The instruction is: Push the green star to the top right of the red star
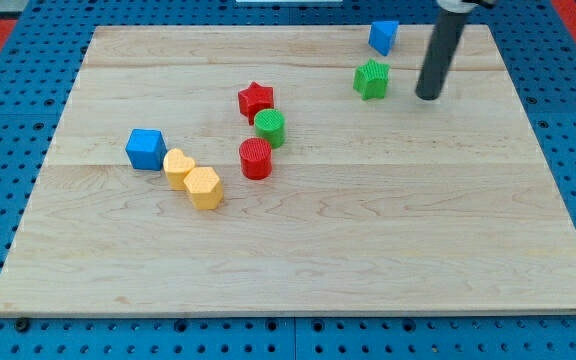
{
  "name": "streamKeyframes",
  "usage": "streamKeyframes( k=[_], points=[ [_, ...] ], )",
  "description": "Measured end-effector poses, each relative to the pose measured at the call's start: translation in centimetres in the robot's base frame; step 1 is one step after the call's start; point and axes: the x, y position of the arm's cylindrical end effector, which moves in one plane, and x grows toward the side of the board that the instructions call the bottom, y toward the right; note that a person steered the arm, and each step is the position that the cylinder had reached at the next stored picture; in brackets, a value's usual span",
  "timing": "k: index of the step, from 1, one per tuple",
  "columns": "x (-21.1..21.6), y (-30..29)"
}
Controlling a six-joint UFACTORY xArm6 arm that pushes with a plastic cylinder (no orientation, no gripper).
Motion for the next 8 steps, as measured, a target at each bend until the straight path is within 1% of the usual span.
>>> streamKeyframes(
  k=[1, 2, 3, 4, 5, 6, 7, 8],
  points=[
    [-0.2, -6.6],
    [2.2, -3.9],
    [2.2, -2.6],
    [-0.9, 0.2],
    [-3.7, -0.1],
    [-4.7, -2.0],
    [-3.3, -2.0],
    [-3.3, -5.4]
  ],
)
